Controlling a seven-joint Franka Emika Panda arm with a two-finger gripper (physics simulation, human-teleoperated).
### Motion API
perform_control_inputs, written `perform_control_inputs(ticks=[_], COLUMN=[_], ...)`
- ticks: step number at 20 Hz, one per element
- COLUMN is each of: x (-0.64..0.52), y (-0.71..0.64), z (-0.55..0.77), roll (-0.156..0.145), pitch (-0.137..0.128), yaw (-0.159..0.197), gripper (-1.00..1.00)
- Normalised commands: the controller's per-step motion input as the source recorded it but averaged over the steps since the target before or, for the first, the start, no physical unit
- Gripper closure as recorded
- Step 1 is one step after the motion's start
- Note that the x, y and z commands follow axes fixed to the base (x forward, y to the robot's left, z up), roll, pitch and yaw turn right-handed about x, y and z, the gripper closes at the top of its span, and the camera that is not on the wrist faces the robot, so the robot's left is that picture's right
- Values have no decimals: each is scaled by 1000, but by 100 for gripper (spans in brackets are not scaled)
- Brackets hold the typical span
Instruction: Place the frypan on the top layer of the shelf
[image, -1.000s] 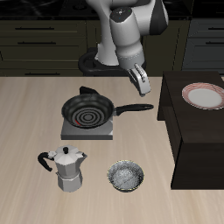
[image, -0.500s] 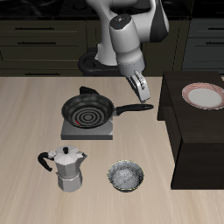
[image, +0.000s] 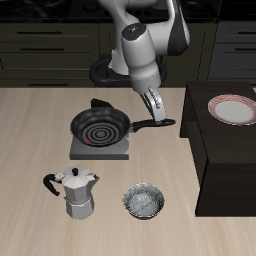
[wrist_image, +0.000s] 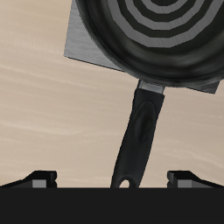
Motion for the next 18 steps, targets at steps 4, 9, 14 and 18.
perform_control_inputs(ticks=[4,9,14,18], x=[70,-24,-77,-135], y=[-129,-177,-132,-74], z=[-111,-202,-218,-179], roll=[-29,-25,-22,-8], pitch=[9,36,18,24], yaw=[20,-39,-12,-10], gripper=[-100,-100,-100,-100])
